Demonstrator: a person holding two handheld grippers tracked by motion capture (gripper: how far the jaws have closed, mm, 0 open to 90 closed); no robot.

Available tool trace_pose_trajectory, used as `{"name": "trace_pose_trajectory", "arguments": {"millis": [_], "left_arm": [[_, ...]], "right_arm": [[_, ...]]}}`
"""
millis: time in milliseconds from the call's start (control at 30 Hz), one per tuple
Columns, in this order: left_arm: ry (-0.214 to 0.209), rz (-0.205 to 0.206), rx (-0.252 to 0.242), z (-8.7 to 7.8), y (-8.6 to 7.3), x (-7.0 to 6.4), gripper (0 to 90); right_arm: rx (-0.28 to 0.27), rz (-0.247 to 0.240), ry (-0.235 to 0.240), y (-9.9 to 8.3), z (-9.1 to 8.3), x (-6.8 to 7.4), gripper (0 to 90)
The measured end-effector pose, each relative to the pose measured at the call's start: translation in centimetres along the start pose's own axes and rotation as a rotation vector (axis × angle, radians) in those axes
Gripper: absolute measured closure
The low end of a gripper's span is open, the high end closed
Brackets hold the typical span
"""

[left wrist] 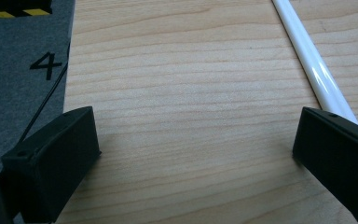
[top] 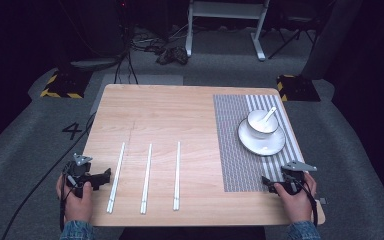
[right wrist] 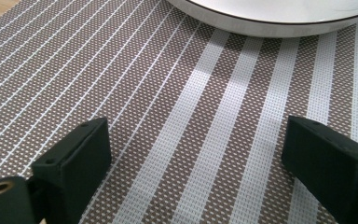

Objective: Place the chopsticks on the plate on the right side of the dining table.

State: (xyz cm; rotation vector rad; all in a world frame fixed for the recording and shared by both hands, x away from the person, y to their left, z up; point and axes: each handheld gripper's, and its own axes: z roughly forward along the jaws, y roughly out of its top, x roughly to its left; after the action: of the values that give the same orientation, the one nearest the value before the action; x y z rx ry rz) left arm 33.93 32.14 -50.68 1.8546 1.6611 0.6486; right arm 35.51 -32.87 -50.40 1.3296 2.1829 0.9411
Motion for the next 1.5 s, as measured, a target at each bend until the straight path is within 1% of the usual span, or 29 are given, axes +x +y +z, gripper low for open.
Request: {"name": "trace_pose_trajectory", "arguments": {"millis": [100,133,167,200,233,367,433,500,633,667,767,800,967,1000,1033,1100,1133,1200,1233,1267,1333,1367,1467,1500], "left_arm": [[0.000,0.000,0.000,0.0,0.0,0.0,0.1],[0.000,0.000,0.000,0.0,0.0,0.0,0.1],[0.000,0.000,0.000,0.0,0.0,0.0,0.1],[0.000,0.000,0.000,0.0,0.0,0.0,0.2],[0.000,0.000,0.000,0.0,0.0,0.0,0.1],[0.000,0.000,0.000,0.0,0.0,0.0,0.2],[0.000,0.000,0.000,0.0,0.0,0.0,0.1],[0.000,0.001,0.000,0.0,0.0,0.0,0.2],[0.000,0.000,0.000,0.0,0.0,0.0,0.2],[0.000,0.000,0.001,0.0,0.0,0.0,0.2],[0.000,0.000,0.000,0.0,0.0,0.0,0.2],[0.000,0.000,0.000,0.0,0.0,0.0,0.1],[0.000,0.000,0.000,0.0,0.0,0.0,0.1],[0.000,0.000,0.000,0.0,0.0,0.0,0.1],[0.000,0.000,0.000,0.0,0.0,0.0,0.2],[0.000,0.001,0.000,0.0,0.0,0.0,0.1],[0.000,0.000,0.000,0.0,0.0,0.0,0.1],[0.000,0.000,0.000,0.0,0.0,0.0,0.1],[0.000,0.000,0.000,0.0,0.0,0.0,0.2],[0.000,0.000,0.001,0.0,0.0,0.0,0.2],[0.000,0.000,0.000,0.0,0.0,0.0,0.2],[0.000,0.000,0.000,0.0,0.0,0.0,0.2],[0.000,0.000,0.000,0.0,0.0,0.0,0.1],[0.000,0.000,0.001,0.0,0.0,0.0,0.1]], "right_arm": [[-0.002,0.003,0.000,0.0,0.0,0.0,9.3],[-0.003,0.003,0.001,0.0,-0.1,0.0,11.1],[-0.004,-0.001,0.002,0.0,-0.2,0.0,15.8],[-0.002,-0.005,0.012,0.1,-0.3,0.1,20.4],[0.000,-0.010,0.031,0.2,-0.5,0.2,21.3],[0.006,-0.020,0.042,0.7,-1.0,0.7,22.2],[0.014,-0.034,0.057,1.5,-1.4,1.1,24.5],[0.020,-0.039,0.060,2.1,-1.7,1.4,25.4],[0.030,-0.039,0.071,3.0,-1.8,1.8,25.5],[0.030,-0.039,0.071,3.0,-1.8,1.8,25.5],[0.027,-0.055,0.083,3.9,-1.8,2.3,25.5],[0.027,-0.055,0.083,3.9,-1.8,2.3,25.5],[-0.001,-0.111,0.112,5.1,-1.4,3.9,25.6],[-0.006,-0.119,0.116,5.4,-1.3,4.2,25.8],[-0.006,-0.119,0.116,5.4,-1.3,4.2,25.8],[-0.011,-0.137,0.128,6.0,-1.1,5.1,26.9],[-0.011,-0.137,0.128,6.0,-1.1,5.1,26.9],[-0.010,-0.155,0.147,6.9,-0.7,6.1,26.9],[-0.010,-0.155,0.147,6.9,-0.7,6.1,26.9],[-0.006,-0.166,0.160,7.3,-0.4,6.6,26.9],[0.000,-0.172,0.163,7.6,-0.3,6.9,26.9],[0.006,-0.180,0.172,8.0,0.0,7.4,26.8],[0.006,-0.183,0.179,8.4,0.3,8.0,26.5],[0.007,-0.191,0.190,8.9,0.6,8.7,26.3]]}}
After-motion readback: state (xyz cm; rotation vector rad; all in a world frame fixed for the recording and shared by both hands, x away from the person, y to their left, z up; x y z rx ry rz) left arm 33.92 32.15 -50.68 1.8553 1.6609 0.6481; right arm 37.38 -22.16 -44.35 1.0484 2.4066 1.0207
